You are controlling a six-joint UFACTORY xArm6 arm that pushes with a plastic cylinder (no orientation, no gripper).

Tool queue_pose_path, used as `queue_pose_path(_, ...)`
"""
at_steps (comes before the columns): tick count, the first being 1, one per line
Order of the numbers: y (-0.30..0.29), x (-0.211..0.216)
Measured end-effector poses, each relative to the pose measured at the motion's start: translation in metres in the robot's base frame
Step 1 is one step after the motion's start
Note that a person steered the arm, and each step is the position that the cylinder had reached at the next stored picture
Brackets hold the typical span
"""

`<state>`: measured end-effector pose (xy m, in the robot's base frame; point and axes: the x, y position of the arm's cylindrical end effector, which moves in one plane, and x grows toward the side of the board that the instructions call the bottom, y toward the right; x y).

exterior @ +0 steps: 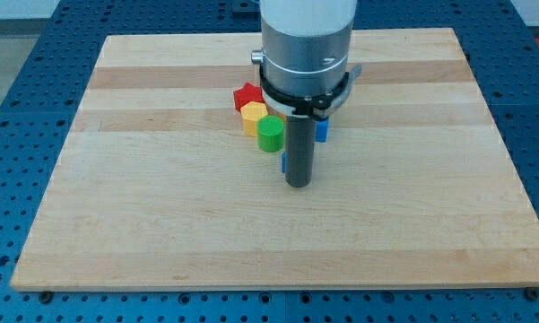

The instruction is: Move the blue triangle into the group of blocks

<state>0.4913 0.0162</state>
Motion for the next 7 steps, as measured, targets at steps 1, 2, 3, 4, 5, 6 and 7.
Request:
queue_pose_path(1,-0.006,-0.005)
queue_pose_path(2,-0.006,-0.011)
queue_pose_path(3,-0.005,-0.011)
queue_pose_path(4,-0.003,-0.011)
queue_pose_path(5,0.003,-0.013)
queue_pose_path(6,0.011,-0.020)
queue_pose_path(7,0.011,-0.026)
